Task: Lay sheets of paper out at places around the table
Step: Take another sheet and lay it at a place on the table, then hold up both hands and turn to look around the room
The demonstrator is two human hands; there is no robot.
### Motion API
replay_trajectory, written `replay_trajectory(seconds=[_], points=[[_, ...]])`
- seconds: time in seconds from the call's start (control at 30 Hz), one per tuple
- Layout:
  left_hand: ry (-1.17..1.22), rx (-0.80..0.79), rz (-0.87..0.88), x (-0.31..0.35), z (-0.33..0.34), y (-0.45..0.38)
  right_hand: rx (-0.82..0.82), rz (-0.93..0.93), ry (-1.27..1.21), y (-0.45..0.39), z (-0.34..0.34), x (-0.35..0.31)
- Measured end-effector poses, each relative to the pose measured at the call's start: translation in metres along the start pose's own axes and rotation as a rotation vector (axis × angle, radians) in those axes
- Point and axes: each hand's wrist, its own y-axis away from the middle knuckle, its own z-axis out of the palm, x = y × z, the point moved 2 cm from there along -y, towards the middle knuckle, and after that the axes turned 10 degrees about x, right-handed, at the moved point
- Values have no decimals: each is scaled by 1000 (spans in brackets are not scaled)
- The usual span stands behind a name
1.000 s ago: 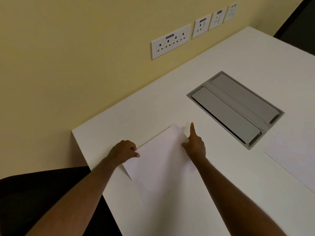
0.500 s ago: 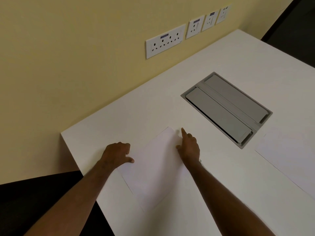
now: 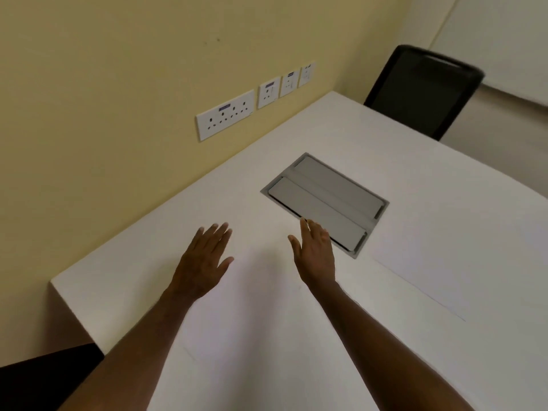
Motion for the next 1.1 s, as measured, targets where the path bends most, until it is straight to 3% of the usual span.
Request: replay_trajectory(seconds=[0.37, 0.6, 0.83, 1.1], points=[[235, -71, 119, 172, -35, -157, 201, -4, 172, 11, -149, 65], [296, -61, 256, 282, -61, -207, 333, 125, 302, 48, -258, 128], [394, -40, 446, 418, -94, -219, 453, 273, 349, 124, -360, 188], [444, 62, 648, 592, -167, -169, 504, 386, 479, 274, -471, 248]])
